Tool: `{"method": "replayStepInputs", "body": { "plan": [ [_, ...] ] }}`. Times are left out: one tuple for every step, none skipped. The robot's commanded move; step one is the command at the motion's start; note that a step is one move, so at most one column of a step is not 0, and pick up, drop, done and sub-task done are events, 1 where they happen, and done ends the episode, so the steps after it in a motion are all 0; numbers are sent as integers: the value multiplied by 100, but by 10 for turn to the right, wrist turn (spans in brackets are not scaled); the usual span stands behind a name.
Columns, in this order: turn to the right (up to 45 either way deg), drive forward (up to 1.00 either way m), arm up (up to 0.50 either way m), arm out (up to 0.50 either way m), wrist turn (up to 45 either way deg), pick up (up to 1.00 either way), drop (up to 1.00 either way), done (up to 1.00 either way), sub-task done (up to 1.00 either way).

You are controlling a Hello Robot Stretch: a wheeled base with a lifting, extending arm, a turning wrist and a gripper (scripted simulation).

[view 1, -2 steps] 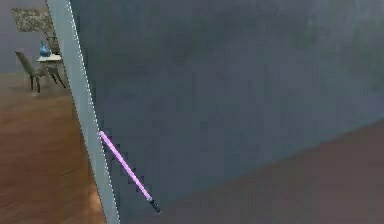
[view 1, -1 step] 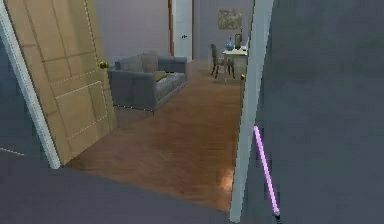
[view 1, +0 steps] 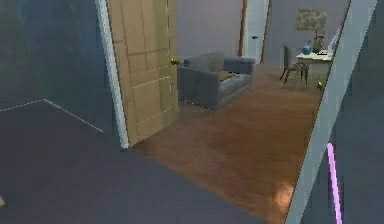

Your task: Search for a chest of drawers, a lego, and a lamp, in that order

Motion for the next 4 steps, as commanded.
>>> {"method": "replayStepInputs", "body": {
  "plan": [
    [0,100,0,0,0,0,0,0,0],
    [-150,0,0,0,0,0,0,0,0],
    [0,15,0,0,0,0,0,0,0],
    [450,0,0,0,0,0,0,0,0]
  ]
}}
